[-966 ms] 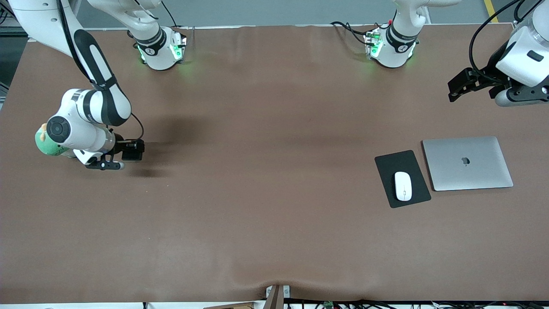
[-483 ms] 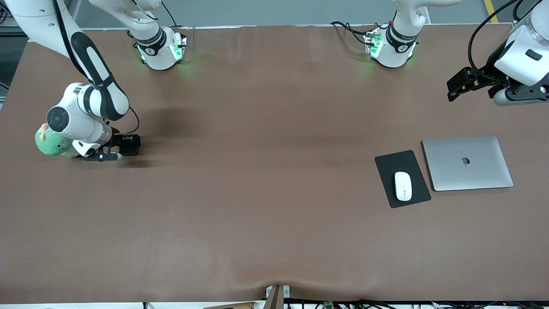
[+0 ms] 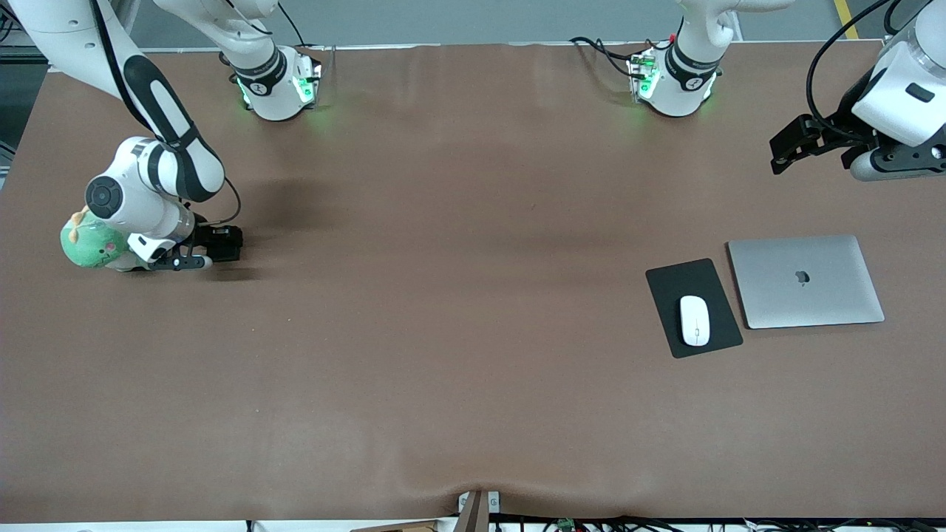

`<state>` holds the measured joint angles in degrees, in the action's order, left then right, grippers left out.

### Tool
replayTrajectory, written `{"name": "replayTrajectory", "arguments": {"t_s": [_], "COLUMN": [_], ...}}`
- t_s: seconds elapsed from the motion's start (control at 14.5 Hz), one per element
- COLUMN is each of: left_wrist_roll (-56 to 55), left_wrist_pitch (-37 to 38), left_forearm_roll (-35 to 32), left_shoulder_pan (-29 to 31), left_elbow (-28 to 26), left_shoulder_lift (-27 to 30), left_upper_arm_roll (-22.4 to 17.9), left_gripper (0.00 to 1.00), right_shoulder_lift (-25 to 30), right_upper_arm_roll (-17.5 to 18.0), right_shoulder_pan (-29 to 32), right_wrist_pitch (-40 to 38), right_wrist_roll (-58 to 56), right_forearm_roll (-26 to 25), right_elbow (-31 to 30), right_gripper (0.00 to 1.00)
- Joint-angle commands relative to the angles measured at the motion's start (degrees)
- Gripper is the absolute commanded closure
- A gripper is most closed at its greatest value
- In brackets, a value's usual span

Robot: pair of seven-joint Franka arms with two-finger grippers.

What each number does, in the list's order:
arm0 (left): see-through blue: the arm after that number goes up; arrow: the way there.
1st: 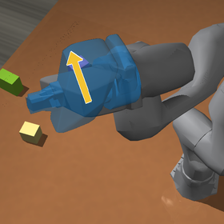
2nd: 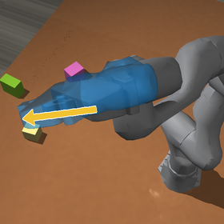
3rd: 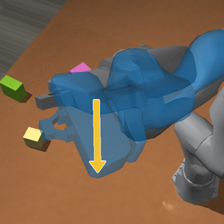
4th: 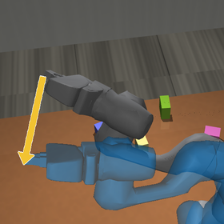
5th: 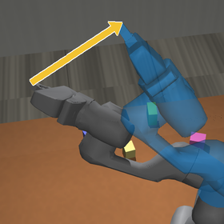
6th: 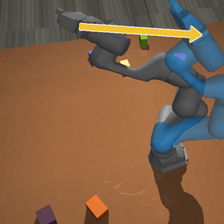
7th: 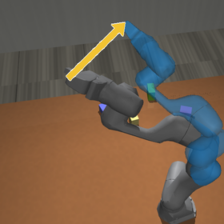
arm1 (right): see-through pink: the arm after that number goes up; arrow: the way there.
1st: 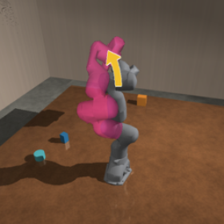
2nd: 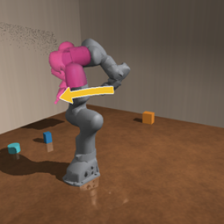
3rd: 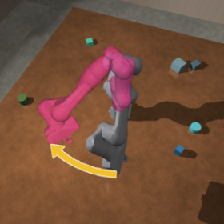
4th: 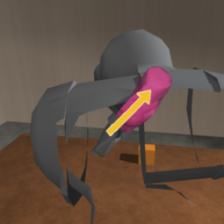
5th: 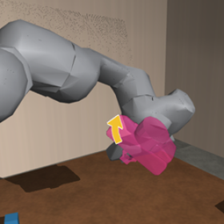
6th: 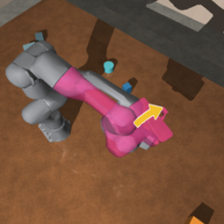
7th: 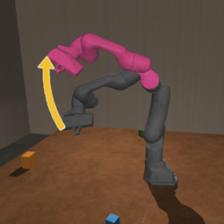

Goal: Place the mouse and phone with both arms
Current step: 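Carry the phone with the right gripper toward the green plush toy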

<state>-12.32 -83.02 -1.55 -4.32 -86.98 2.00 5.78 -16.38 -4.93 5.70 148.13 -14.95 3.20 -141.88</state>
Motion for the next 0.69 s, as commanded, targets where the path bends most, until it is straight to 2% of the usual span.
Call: {"name": "replayTrajectory", "arguments": {"t_s": [0.0, 0.28, 0.62], "left_wrist_roll": [0.4, 0.4, 0.4], "left_wrist_pitch": [-0.2, -0.4, -0.9], "left_forearm_roll": [1.4, 1.3, 1.3], "left_shoulder_pan": [0.5, 0.5, 0.5], "left_elbow": [0.1, 0.1, 0.1], "left_shoulder_lift": [0.7, 0.5, 0.5], "left_upper_arm_roll": [0.0, 0.0, -0.1], "left_gripper": [0.0, 0.0, 0.0], "right_shoulder_lift": [1.6, 1.6, 1.5], "right_upper_arm_roll": [0.9, 1.0, 1.0], "right_shoulder_pan": [1.5, 0.8, 1.1], "right_wrist_pitch": [0.0, -2.1, -23.3], "right_wrist_roll": [-0.4, -0.3, -0.4], "right_forearm_roll": [-0.8, -0.8, -0.8], "right_elbow": [-0.9, 3.9, 19.7], "right_gripper": [0.0, 0.0, 0.0]}}
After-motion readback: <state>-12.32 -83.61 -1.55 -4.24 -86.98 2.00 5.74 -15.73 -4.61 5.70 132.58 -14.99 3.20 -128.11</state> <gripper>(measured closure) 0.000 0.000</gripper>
